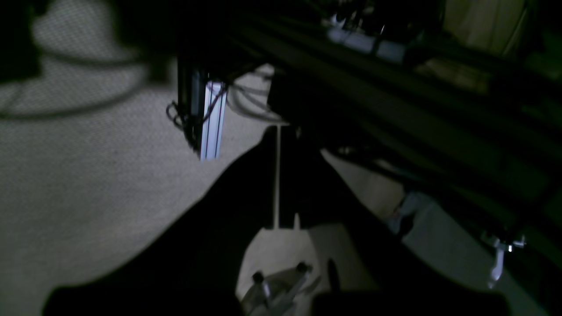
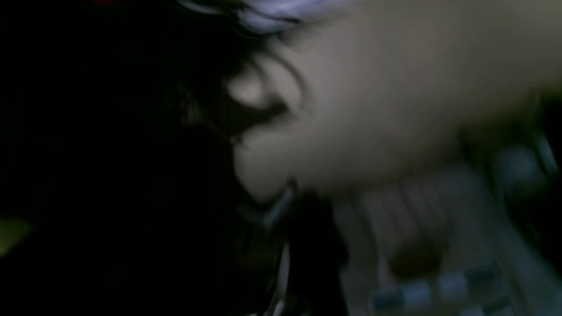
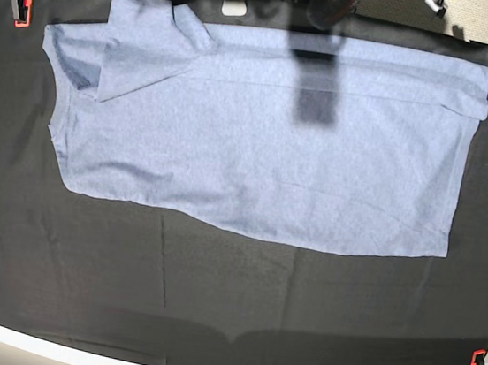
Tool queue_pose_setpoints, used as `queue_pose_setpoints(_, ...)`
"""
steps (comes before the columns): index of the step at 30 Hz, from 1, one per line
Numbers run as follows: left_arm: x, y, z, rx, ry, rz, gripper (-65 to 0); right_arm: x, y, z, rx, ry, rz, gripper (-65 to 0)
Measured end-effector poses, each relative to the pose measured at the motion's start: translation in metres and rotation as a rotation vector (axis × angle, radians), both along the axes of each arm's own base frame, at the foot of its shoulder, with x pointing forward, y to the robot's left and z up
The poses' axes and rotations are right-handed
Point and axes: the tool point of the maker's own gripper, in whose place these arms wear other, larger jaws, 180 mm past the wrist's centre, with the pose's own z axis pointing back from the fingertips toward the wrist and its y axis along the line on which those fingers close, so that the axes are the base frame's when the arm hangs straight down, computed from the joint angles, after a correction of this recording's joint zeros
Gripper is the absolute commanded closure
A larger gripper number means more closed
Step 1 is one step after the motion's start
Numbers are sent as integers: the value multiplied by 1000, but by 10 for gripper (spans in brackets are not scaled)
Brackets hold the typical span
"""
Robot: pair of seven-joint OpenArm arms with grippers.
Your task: Layout the t-shirt on the table in an organized manner, then fold the t-shirt properly
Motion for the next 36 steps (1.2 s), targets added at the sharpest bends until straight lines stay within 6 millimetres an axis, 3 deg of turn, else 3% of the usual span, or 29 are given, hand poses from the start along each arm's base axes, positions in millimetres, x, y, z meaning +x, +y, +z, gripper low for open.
queue_pose_setpoints(3, -1, 2, 0, 3, 2, -2, 0, 19, 1, -6, 8, -62, -5, 0)
queue_pose_setpoints(8, 3, 2, 0, 7, -14, 11, 0, 14, -2, -4, 3, -49, -3, 0)
queue_pose_setpoints(18, -1, -12, -5, 26, -32, -35, 0, 67, -3, -21, 20, -245, 15, 0)
queue_pose_setpoints(30, 8, -19, -8, 60, -107, -48, 0, 82, -24, -52, -6, -354, -41, 0)
queue_pose_setpoints(36, 19, -19, -13, 58, -125, -3, 0, 103, -27, -58, -16, -372, -66, 0)
